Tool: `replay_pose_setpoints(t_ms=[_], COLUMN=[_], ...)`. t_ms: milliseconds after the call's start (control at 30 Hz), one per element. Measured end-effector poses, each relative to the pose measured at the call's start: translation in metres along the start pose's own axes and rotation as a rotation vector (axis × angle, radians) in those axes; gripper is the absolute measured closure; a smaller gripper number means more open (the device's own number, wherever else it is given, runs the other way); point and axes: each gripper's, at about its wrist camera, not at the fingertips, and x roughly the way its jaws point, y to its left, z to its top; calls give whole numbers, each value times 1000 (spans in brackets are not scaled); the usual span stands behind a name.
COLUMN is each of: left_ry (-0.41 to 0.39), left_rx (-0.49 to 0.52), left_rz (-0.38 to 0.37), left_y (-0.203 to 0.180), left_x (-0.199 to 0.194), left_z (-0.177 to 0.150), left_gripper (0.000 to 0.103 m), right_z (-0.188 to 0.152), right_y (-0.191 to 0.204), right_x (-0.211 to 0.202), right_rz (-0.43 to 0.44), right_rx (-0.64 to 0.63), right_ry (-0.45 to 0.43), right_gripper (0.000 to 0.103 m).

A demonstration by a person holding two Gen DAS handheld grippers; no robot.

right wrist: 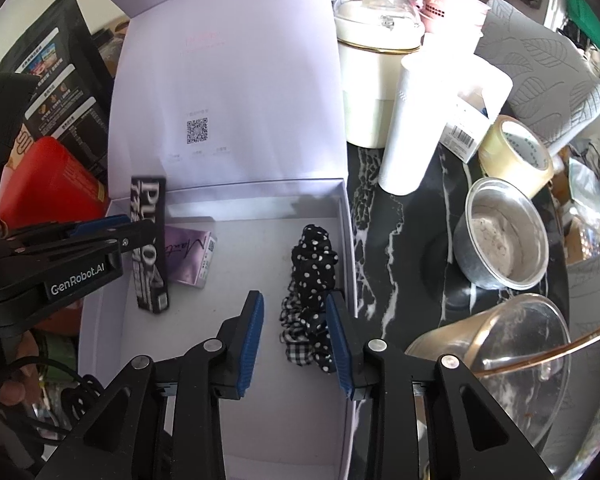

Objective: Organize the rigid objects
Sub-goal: 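Lower both held items into the lavender box and open both grippers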

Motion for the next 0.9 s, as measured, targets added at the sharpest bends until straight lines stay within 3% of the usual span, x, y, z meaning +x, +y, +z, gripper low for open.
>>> replay_pose_setpoints(t_ms=[900], left_ry=[-115], left_rx=[46], left_rz=[-4], left_y=[-23], left_x=[-97], left_z=[-8], left_gripper=[77], right_z=[-21], right_y=[4], right_x=[-86], right_rz=[0], right_rx=[26], right_ry=[-121], right_gripper=[70])
